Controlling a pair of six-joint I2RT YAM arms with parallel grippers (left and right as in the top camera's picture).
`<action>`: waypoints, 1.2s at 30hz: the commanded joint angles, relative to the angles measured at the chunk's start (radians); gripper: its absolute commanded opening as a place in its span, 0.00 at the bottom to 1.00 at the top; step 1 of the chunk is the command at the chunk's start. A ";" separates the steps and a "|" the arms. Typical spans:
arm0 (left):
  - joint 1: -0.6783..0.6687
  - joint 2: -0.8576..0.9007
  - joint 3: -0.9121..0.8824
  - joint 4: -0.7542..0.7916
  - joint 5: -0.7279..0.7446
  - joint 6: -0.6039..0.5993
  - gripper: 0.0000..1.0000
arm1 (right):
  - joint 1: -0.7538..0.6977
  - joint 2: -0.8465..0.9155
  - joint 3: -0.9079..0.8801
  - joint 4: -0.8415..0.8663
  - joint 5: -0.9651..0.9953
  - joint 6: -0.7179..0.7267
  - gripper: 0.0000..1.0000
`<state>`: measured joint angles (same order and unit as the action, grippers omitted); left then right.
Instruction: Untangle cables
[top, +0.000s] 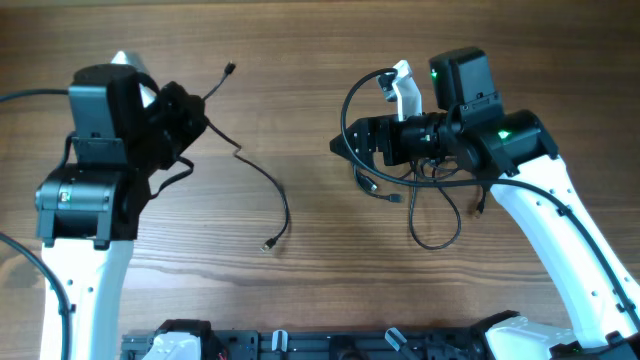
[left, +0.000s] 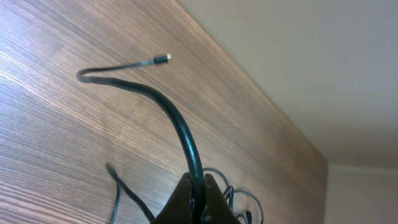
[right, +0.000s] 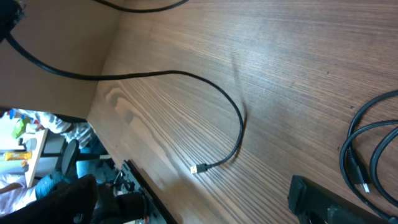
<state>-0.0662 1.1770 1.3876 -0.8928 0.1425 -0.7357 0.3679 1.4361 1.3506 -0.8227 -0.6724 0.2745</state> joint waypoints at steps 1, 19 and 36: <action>0.023 -0.010 0.004 -0.034 0.000 0.006 0.04 | 0.001 0.002 -0.001 0.006 0.144 0.082 1.00; 0.024 -0.010 0.004 -0.154 0.152 -0.379 0.04 | 0.135 0.002 -0.001 0.171 -0.297 -0.245 0.99; 0.024 -0.010 0.004 -0.098 0.418 -0.665 0.04 | 0.328 0.002 -0.001 0.364 0.102 -0.300 0.95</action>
<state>-0.0494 1.1763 1.3876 -0.9974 0.4568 -1.3235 0.6460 1.4361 1.3487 -0.4690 -0.7151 0.0135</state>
